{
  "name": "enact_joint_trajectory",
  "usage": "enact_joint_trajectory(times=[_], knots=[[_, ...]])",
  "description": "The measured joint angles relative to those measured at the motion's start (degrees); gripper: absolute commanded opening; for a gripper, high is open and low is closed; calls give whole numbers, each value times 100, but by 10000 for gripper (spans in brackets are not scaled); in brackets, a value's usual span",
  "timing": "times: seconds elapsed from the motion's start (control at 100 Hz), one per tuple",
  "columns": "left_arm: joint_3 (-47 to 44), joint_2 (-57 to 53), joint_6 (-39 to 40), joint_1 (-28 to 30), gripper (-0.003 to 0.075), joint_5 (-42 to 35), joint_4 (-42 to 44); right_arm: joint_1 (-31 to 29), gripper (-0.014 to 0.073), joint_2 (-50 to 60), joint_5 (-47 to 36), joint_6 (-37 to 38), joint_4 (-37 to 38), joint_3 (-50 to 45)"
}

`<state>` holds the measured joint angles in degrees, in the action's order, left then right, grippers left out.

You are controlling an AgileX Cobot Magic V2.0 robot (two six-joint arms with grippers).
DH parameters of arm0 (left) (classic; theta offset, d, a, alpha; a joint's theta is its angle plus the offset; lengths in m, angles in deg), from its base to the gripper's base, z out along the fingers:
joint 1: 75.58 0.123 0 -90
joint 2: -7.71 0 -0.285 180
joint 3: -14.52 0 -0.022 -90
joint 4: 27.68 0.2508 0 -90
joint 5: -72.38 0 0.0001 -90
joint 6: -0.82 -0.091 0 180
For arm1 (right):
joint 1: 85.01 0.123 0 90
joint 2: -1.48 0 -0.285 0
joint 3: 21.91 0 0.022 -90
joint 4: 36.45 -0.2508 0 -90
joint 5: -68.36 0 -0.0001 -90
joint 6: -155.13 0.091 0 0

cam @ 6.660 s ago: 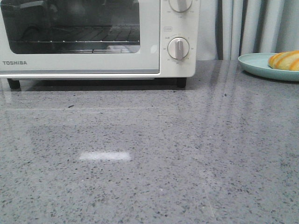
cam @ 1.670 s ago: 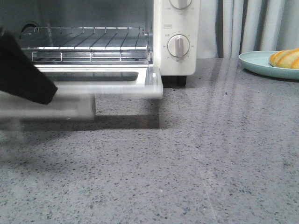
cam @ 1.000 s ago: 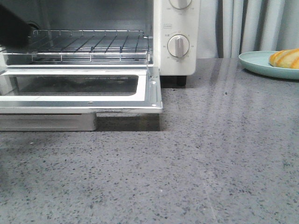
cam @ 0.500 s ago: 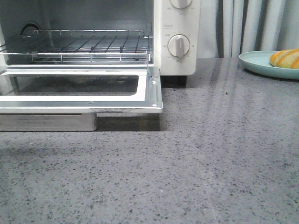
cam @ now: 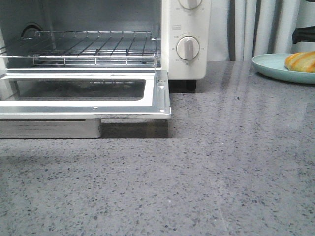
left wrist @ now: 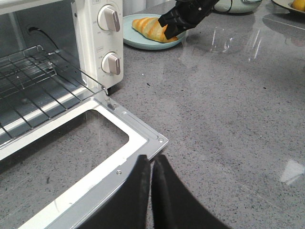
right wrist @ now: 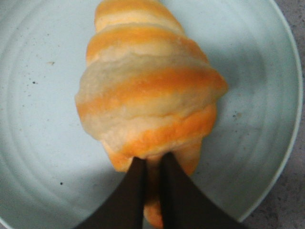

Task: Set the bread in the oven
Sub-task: 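Grasp the striped bread roll on the green plate with the right gripper, then carry the bread roll with the right gripper into the open oven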

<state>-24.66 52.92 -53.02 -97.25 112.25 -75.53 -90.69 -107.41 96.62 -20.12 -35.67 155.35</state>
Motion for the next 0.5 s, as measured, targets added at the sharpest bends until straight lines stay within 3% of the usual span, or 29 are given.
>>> enact_joint_trajectory(times=[0.14,0.28,0.4,0.5], knots=[[0,0,0,0,-22,0,8,78,-69,250,39,-5,-36,151],[0,0,0,0,-22,-125,8,671,-69,1015,-176,-271,-36,688],[0,0,0,0,-22,-264,8,1809,-69,1723,-406,-650,-36,1354],[0,0,0,0,-22,-360,8,3095,-69,1975,-499,-935,-78,1882]])
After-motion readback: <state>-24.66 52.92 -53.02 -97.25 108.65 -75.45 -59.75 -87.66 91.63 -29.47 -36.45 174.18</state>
